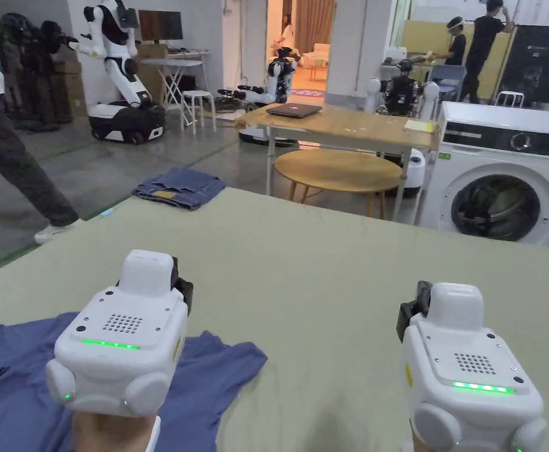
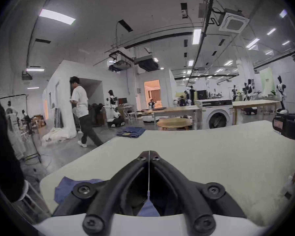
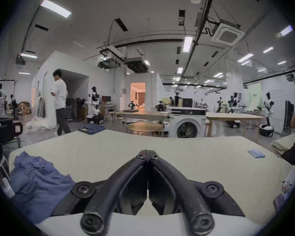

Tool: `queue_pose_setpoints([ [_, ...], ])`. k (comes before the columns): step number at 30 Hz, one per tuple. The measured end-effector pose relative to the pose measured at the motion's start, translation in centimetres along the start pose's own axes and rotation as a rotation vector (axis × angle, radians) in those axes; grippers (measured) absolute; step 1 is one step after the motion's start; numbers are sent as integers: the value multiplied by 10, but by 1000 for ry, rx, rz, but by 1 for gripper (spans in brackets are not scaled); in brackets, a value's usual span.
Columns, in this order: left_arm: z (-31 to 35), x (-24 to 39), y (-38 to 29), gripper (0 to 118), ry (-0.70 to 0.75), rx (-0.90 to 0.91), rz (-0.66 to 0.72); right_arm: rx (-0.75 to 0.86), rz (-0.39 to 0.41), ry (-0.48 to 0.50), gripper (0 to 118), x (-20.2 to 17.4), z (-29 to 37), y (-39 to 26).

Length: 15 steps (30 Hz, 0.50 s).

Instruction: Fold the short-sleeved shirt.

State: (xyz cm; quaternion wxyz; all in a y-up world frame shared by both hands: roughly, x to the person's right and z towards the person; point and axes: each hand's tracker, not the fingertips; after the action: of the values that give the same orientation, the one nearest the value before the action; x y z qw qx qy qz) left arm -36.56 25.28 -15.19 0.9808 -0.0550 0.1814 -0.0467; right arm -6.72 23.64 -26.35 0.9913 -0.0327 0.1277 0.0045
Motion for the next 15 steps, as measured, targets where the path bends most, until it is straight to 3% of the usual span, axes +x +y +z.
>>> queue_pose_setpoints([
  [7, 6, -66, -18, 0, 40, -180, 26, -47, 6, 119, 0, -56, -6, -11],
  [14, -14, -121, -59, 1, -87, -561, 152, -116, 45, 160, 0, -68, -8, -29],
  [15, -14, -122, -61, 12, -110, -626, 168, -127, 49, 163, 0, -67, -9, -31],
])
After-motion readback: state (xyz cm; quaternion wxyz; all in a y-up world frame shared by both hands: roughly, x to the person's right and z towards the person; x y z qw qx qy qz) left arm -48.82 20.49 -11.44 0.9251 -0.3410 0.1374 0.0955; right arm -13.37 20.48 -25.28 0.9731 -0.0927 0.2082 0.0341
